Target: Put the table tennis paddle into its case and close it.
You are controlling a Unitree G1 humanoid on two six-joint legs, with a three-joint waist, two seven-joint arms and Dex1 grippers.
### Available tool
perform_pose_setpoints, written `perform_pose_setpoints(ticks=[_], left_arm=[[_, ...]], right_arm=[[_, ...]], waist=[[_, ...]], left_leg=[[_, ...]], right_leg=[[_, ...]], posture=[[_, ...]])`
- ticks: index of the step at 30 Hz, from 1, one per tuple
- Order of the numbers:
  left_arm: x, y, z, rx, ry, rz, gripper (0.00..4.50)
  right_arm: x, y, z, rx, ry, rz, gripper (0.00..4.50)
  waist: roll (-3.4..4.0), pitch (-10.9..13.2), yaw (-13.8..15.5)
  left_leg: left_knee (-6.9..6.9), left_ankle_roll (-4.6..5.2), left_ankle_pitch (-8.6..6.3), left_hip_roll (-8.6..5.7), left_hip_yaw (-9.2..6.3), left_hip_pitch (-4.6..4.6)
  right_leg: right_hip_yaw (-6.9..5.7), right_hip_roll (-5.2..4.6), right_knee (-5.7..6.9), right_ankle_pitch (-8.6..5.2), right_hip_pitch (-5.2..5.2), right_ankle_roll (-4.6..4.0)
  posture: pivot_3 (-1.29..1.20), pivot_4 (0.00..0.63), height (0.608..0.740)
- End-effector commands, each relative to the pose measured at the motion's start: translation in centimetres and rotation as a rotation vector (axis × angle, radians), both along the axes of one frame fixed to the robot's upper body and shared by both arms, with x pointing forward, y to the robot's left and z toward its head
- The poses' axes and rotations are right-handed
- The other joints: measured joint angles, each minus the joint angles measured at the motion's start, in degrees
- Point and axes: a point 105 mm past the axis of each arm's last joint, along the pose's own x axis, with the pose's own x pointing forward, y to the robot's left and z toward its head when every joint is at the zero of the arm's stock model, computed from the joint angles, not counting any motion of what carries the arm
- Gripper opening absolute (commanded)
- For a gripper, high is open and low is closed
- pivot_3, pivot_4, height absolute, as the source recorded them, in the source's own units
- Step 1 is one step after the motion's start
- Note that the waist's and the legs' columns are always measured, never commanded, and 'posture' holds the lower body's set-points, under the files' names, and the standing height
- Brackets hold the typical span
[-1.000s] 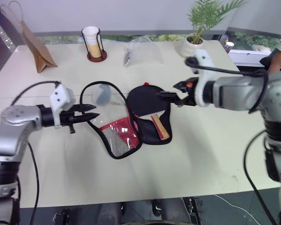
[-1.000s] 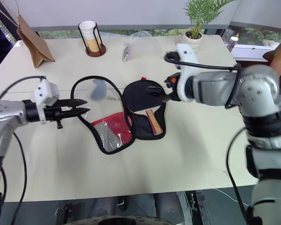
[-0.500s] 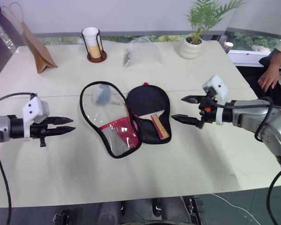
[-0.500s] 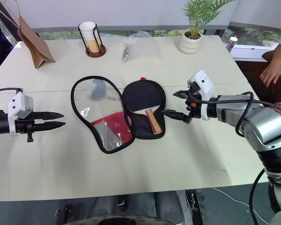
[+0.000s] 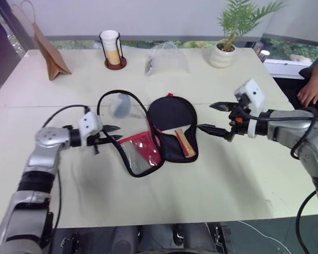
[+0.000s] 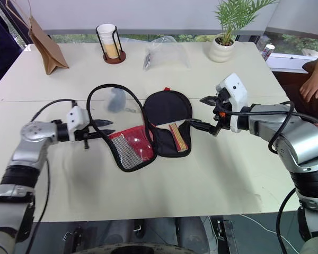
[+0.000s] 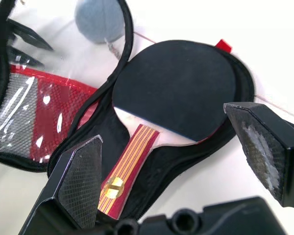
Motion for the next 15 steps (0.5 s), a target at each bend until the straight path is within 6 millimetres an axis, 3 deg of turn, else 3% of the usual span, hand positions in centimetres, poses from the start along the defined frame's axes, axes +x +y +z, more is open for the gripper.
perform_pose_setpoints(ticks=[1, 11, 15], left_arm=[[0.6, -2.0, 2.2, -0.046, -0.058, -0.065, 1.44], [4.3, -11.2, 4.6, -0.135, -0.107, -0.183, 1.44], [5.3, -14.6, 3.9, -0.078, -0.096, -0.188, 1.44]], right_arm=[[-0.4, -0.2, 1.5, 0.008, -0.066, -0.017, 4.44], [-0.3, -2.0, 3.1, 0.042, -0.139, -0.139, 4.44], [0.1, -3.8, 4.6, 0.070, -0.188, -0.238, 4.44]], waist=[[0.00, 0.00, -0.13], [-0.01, -0.01, 0.01], [-0.02, 0.00, 0.07]], left_leg=[[0.00, 0.00, 0.00, 0.00, -0.01, 0.00], [0.15, 0.07, -0.03, -0.05, -0.07, 0.01], [0.15, 0.08, -0.04, -0.07, -0.08, 0.01]], right_leg=[[0.00, 0.01, 0.00, 0.04, 0.00, 0.06], [0.01, 0.02, -0.07, 0.13, 0.16, 0.23], [0.01, 0.03, -0.07, 0.14, 0.15, 0.24]], posture=[[0.00, 0.150, 0.740], [0.00, 0.150, 0.740], [0.00, 0.150, 0.740]])
